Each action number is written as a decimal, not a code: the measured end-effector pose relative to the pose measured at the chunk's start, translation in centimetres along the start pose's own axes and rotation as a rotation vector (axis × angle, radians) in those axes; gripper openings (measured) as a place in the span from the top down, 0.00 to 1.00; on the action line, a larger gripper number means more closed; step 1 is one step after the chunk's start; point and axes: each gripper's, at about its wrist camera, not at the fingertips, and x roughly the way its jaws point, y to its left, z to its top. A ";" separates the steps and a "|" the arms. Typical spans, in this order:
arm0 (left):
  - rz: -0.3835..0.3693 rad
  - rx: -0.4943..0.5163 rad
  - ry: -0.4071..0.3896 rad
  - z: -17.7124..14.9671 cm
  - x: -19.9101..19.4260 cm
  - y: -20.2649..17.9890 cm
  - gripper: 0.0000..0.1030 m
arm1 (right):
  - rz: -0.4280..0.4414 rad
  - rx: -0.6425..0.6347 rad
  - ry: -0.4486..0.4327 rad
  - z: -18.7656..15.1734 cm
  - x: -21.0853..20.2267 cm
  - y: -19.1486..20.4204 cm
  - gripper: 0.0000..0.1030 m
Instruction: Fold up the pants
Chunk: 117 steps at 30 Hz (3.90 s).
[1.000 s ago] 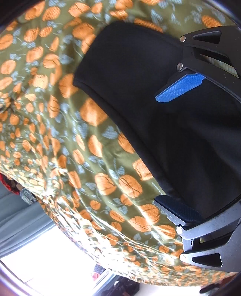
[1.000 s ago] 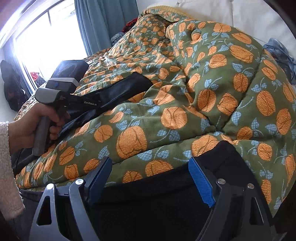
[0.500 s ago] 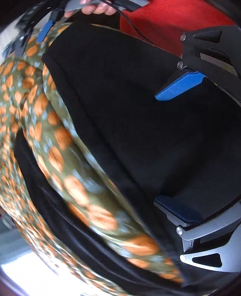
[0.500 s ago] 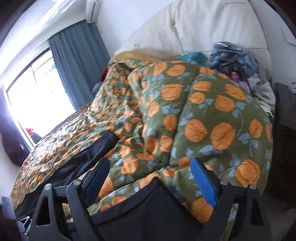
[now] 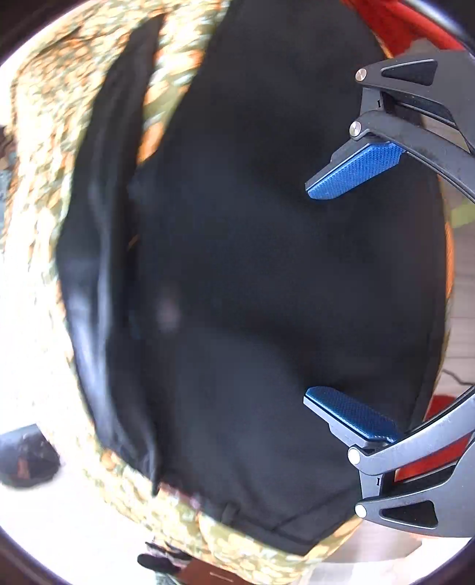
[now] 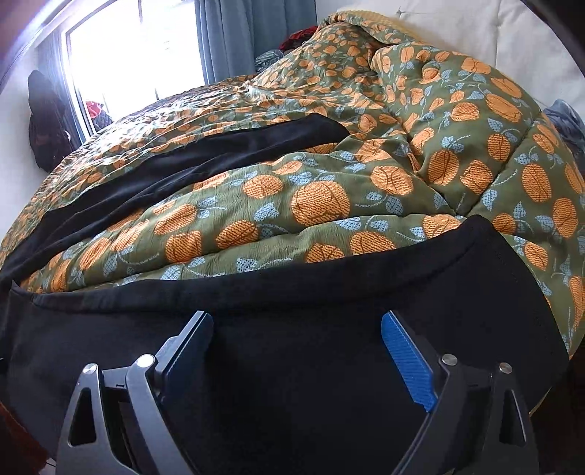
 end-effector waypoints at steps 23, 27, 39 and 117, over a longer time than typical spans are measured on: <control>0.141 -0.288 -0.207 13.0 4.2 12.1 0.01 | -0.091 -0.052 -0.006 -0.5 1.4 1.5 0.00; 0.183 -0.258 -0.164 14.1 8.3 11.6 0.01 | -0.072 -0.067 0.137 2.0 0.7 1.2 0.00; 0.207 -0.238 -0.202 11.4 11.3 11.0 0.01 | 0.446 -0.190 0.154 19.8 9.9 13.7 0.00; -0.085 -0.056 -0.114 -2.9 2.6 1.8 0.00 | 0.391 -0.211 0.095 -5.2 -2.9 10.2 0.32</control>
